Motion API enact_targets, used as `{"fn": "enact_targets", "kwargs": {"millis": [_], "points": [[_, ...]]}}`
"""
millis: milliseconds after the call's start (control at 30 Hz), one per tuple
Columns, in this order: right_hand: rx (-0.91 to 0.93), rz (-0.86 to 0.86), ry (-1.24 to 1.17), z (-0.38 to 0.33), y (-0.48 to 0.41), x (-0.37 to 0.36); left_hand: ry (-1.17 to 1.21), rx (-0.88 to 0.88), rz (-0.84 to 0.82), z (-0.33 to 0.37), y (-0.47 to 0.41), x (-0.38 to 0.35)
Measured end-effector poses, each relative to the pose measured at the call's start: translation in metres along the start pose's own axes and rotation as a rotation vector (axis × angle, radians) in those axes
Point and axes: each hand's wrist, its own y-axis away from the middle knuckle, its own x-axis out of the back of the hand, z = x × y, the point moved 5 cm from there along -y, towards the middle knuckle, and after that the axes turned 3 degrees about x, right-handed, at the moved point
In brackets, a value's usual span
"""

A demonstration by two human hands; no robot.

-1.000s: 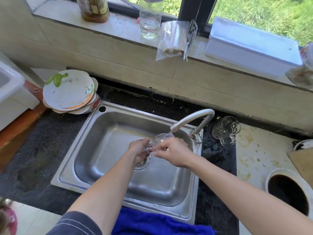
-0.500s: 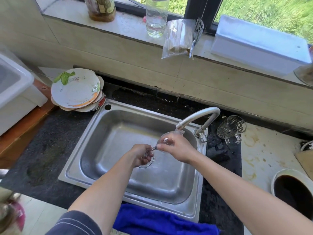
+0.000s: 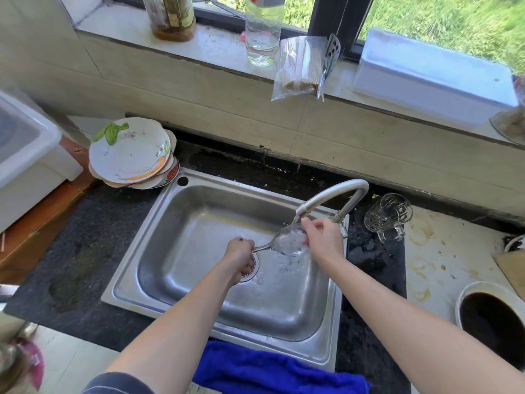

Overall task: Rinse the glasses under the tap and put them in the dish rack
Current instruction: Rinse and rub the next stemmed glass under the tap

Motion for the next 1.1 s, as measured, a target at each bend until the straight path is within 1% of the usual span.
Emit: {"fn": "enact_targets", "kwargs": {"millis": [33,100,167,200,233,300,333,367,433,500,567,633,667,767,800,833,900,933,967,1033,1067,1100], "points": [[-0.027,0.020,-0.010,0.003,0.000,0.001,-0.030,-0.055,0.035,0.004,0.001,0.001],[0.039,-0.054,0.073,0.003,0.002,-0.007,-0.077,-0.159,0.096,0.015,0.005,0.003],[0.129,-0.110,0.209,0.004,0.004,-0.013,-0.033,-0.211,0.116,0.024,0.008,0.007],[0.134,-0.125,0.220,0.002,0.003,-0.011,0.024,-0.210,0.099,0.026,0.009,0.008],[0.081,-0.155,0.147,0.001,0.004,-0.008,0.085,-0.205,0.069,0.029,0.009,0.007],[-0.105,-0.239,-0.161,-0.003,0.010,-0.004,0.172,-0.195,0.008,0.033,0.012,0.000],[-0.132,-0.258,-0.253,-0.006,0.013,-0.001,0.188,-0.186,-0.008,0.033,0.012,-0.007],[-0.075,-0.237,-0.250,-0.012,0.018,0.006,0.201,-0.169,-0.022,0.033,0.013,-0.016],[0.136,-0.139,-0.105,-0.023,0.027,0.023,0.215,-0.101,-0.042,0.029,0.016,-0.037],[0.309,-0.100,0.026,-0.026,0.035,0.036,0.258,-0.015,-0.084,0.025,0.022,-0.060],[0.359,-0.122,0.052,-0.024,0.041,0.045,0.311,0.026,-0.132,0.026,0.027,-0.078],[0.330,-0.154,0.014,-0.019,0.040,0.055,0.297,0.015,-0.143,0.029,0.030,-0.085],[0.283,-0.159,-0.025,-0.014,0.038,0.059,0.274,0.013,-0.143,0.031,0.031,-0.085],[0.061,-0.175,-0.228,0.004,0.029,0.059,0.131,0.016,-0.117,0.037,0.032,-0.077],[0.005,-0.161,-0.253,0.009,0.026,0.056,0.086,-0.002,-0.104,0.040,0.034,-0.074],[-0.030,-0.129,-0.230,0.013,0.021,0.052,0.049,-0.036,-0.077,0.045,0.036,-0.070],[-0.046,-0.019,-0.069,0.012,0.014,0.046,-0.036,-0.141,0.012,0.053,0.042,-0.062],[-0.015,0.034,0.057,0.009,0.012,0.041,-0.075,-0.195,0.069,0.056,0.046,-0.058],[0.061,0.062,0.204,0.002,0.012,0.035,-0.101,-0.246,0.125,0.058,0.050,-0.052],[0.265,0.048,0.419,-0.018,0.014,0.019,-0.135,-0.335,0.225,0.062,0.057,-0.037],[0.317,0.009,0.453,-0.023,0.012,0.013,-0.176,-0.368,0.266,0.064,0.060,-0.028],[0.316,-0.032,0.463,-0.025,0.009,0.010,-0.240,-0.399,0.299,0.066,0.065,-0.020]]}}
